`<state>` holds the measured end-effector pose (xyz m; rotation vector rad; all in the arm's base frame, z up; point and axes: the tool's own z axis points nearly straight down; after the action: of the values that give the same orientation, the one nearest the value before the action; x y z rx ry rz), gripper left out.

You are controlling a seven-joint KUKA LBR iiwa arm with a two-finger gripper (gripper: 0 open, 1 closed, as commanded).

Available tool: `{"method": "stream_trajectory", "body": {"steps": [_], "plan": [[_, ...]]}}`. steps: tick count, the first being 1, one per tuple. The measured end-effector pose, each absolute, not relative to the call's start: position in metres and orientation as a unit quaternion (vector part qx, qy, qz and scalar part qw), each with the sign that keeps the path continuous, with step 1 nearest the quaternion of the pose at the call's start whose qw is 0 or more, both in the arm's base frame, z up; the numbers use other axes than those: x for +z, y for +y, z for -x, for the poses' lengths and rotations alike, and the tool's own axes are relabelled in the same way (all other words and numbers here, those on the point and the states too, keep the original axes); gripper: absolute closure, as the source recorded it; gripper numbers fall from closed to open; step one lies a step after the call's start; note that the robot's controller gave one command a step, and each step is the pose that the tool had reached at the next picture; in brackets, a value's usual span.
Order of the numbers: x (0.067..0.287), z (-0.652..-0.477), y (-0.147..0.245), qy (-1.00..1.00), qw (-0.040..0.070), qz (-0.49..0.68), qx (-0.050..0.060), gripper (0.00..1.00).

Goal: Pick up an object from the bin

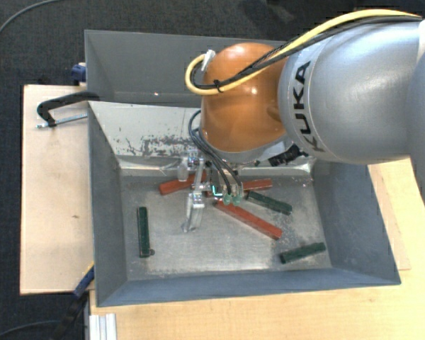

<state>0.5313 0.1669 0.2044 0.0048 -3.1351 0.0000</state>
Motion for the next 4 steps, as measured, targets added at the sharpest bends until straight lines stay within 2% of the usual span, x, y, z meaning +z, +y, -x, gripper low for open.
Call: {"method": "stream_trajectory", "body": {"steps": [1, 2, 3, 4], "plan": [[0.077, -0.556, 0.204, -0.993, 0.002, -0.122, 0.0, 0.0], [0.073, -0.493, 0.22, -0.991, 0.002, -0.133, -0.001, 0.0], [0.071, -0.499, 0.22, -0.921, -0.003, -0.389, -0.001, 0.0], [0.071, -0.518, 0.183, -0.883, -0.003, -0.469, 0.0, 0.0]]}}
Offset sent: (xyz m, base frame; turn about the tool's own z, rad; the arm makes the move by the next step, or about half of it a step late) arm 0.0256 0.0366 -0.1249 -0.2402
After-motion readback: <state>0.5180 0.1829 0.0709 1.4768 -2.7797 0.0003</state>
